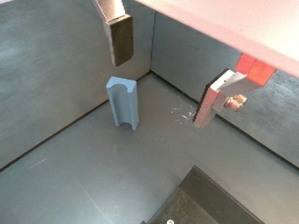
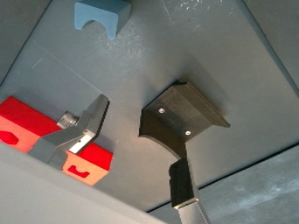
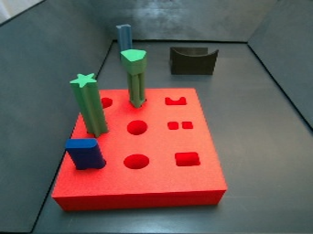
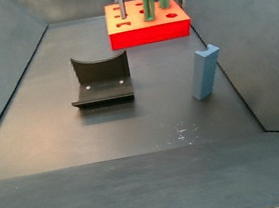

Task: Pick up the arch object. Move up. Rotate the arch object. Move to above the board. Insert the arch object.
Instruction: Pick up the arch object.

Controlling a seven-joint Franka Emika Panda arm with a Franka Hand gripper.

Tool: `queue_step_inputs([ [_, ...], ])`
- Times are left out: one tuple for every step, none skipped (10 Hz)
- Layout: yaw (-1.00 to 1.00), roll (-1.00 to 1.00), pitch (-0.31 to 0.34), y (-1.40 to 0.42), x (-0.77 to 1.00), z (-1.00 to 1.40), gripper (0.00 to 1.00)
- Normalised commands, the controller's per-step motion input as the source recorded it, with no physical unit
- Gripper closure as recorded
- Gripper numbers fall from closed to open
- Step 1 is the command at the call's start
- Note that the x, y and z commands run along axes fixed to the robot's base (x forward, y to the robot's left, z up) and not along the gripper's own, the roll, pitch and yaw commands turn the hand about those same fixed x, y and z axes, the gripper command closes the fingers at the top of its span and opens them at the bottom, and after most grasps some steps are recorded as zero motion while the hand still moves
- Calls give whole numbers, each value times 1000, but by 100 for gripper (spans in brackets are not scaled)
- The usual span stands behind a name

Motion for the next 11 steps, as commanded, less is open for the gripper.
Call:
queue_step_inputs([
  [-86, 0, -49, 51, -166, -140, 0],
  [363, 0, 0, 200, -511, -463, 0],
  [843, 0, 0, 91, -311, -580, 0],
  [660, -20, -24, 89, -543, -531, 0],
  [594, 0, -59, 0, -646, -480, 0],
  [606, 134, -53, -54, -626, -523, 0],
  [726, 164, -7, 46, -386, -480, 0],
  [689, 141, 0, 126, -360, -331, 0],
  [814, 97, 0, 183, -126, -129, 0],
  [729, 151, 63, 200, -3, -66, 0],
  [597, 221, 51, 137, -69, -197, 0],
])
